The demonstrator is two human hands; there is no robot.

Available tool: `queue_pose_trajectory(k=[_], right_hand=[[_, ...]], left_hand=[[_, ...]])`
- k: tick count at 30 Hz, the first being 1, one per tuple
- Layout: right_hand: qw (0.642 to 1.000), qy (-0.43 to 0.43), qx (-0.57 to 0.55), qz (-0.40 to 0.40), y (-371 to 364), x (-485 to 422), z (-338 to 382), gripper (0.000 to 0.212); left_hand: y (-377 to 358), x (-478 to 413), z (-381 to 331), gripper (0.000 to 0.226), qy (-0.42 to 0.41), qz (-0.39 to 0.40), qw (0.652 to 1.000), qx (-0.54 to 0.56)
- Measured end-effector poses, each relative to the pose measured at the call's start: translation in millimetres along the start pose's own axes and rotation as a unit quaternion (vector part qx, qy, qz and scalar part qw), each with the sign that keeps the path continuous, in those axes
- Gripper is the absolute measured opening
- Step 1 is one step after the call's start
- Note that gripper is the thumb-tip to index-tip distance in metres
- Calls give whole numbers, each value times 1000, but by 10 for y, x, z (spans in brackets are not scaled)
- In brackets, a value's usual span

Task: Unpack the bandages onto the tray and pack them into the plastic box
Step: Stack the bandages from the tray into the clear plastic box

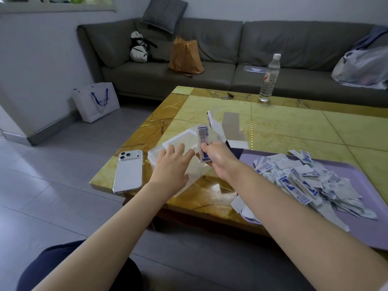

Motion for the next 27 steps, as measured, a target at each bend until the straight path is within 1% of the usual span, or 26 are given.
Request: queue_pose_trajectory(k=[3,6,9,11,14,17,19,22,25,27], right_hand=[[1000,6,-17,3,-3,20,44,23],[1000,26,-4,4,-44,-8,183,19],[999,41,10,-3,-70,-2,290,15],[999,45,-2,-6,-59,20,320,17],[997,76,-15,-13,-6,29,365,28],[993,113,1,-34,74,45,371,24],[989,133,38,-43,114,39,327,19],[969,159,181,-45,91,13,201,22],[938,161,307,-24,25,11,27,22],[921,158,356,-16,10,23,-45,21]], left_hand=[[34,69,46,55,9,-7,999,38],[138,110,43,60,7,-27,998,57],[212,116,32,64,10,-31,998,53],[251,110,24,59,10,-26,999,42],[427,74,112,49,31,-34,997,69],[685,55,342,35,77,-95,987,105],[793,65,505,26,104,-143,978,106],[807,62,717,25,140,-183,971,59],[649,76,819,33,163,-166,972,-6],[514,112,861,45,181,-147,972,-18]])
Point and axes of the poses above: each hand's wrist, its own x-axis away from the middle knuckle, its own y-axis out of the back of the hand, z = x × y, the point moved 8 cm from there along -x, towards the middle knuckle
